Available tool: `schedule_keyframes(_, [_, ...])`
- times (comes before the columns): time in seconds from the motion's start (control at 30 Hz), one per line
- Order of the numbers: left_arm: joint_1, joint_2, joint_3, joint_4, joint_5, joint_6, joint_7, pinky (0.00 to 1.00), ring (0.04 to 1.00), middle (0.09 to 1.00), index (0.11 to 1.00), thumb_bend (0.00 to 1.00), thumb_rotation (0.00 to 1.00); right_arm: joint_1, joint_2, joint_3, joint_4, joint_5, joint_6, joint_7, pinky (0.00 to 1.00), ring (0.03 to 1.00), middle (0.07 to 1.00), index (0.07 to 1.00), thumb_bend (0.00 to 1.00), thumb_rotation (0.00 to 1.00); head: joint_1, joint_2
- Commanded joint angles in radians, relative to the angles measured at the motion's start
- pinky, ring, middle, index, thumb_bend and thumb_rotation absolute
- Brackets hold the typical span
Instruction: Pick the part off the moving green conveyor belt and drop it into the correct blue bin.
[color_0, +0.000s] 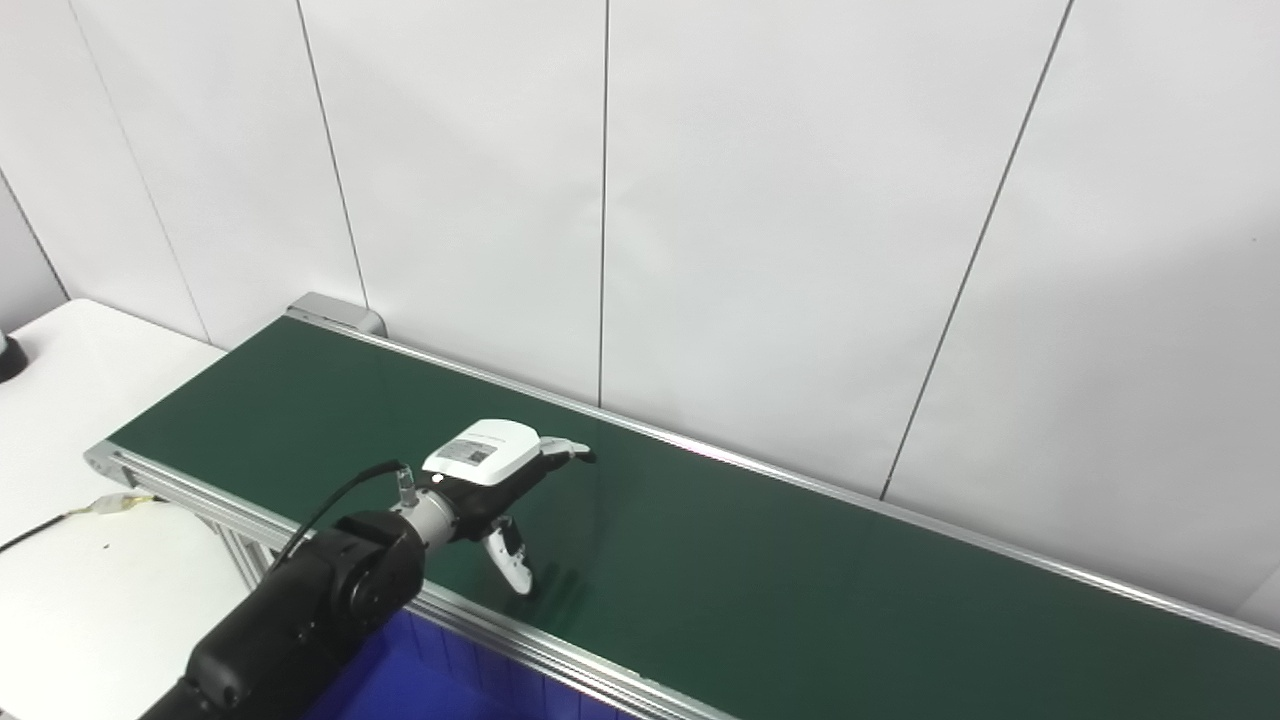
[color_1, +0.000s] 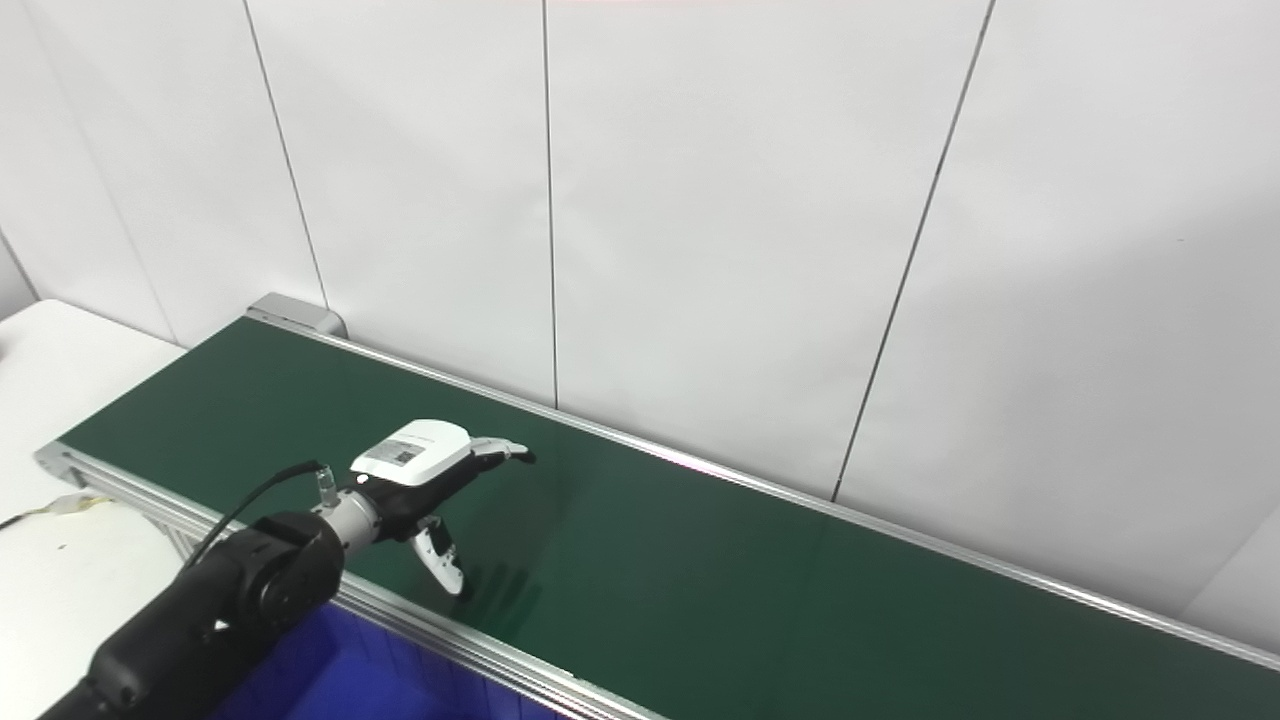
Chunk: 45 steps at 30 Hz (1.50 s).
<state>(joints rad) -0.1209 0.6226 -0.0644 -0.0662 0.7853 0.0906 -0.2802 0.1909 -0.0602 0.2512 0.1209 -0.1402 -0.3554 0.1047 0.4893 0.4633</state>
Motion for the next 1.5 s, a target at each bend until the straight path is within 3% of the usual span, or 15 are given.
schedule_keyframes(0.0, [-0.046, 0.04, -0.001, -0.002, 0.033, 0.013, 0.007, 0.76, 0.877, 0.904, 0.873, 0.93, 0.0, -0.002, 0.003, -0.003, -0.041, 0.018, -0.038, 0.005, 0.83, 0.873, 0.902, 0.951, 0.55, 0.54, -0.001, 0.003])
schedule_keyframes(0.27, [-0.078, 0.067, -0.019, 0.061, 0.092, 0.047, -0.002, 0.75, 0.88, 0.907, 0.866, 0.92, 0.0, 0.003, 0.0, -0.003, -0.05, 0.015, -0.038, 0.005, 0.84, 0.873, 0.901, 0.953, 0.56, 0.56, -0.001, 0.013])
schedule_keyframes(0.5, [-0.09, 0.082, -0.014, 0.11, 0.086, 0.046, 0.025, 0.81, 0.87, 0.894, 0.851, 0.91, 0.0, 0.017, -0.001, 0.0, -0.073, 0.016, -0.029, 0.006, 0.84, 0.875, 0.903, 0.953, 0.56, 0.57, -0.003, 0.022])
schedule_keyframes(0.87, [-0.122, 0.105, -0.03, 0.161, 0.124, 0.047, 0.063, 0.78, 0.863, 0.88, 0.837, 0.91, 0.0, 0.038, -0.003, 0.001, -0.106, 0.02, -0.017, 0.012, 0.84, 0.873, 0.903, 0.954, 0.58, 0.58, -0.007, 0.036])
schedule_keyframes(1.3, [-0.206, 0.077, -0.072, 0.26, 0.115, 0.064, 0.086, 0.75, 0.83, 0.881, 0.846, 0.89, 0.0, 0.06, -0.003, 0.005, -0.133, 0.017, -0.009, 0.018, 0.84, 0.877, 0.906, 0.957, 0.58, 0.57, -0.017, 0.045])
schedule_keyframes(1.47, [-0.242, 0.057, -0.109, 0.327, 0.127, 0.058, 0.103, 0.69, 0.822, 0.868, 0.845, 0.91, 0.0, 0.064, 0.002, 0.007, -0.14, 0.006, -0.005, 0.014, 0.83, 0.869, 0.9, 0.953, 0.58, 0.57, -0.023, 0.049])
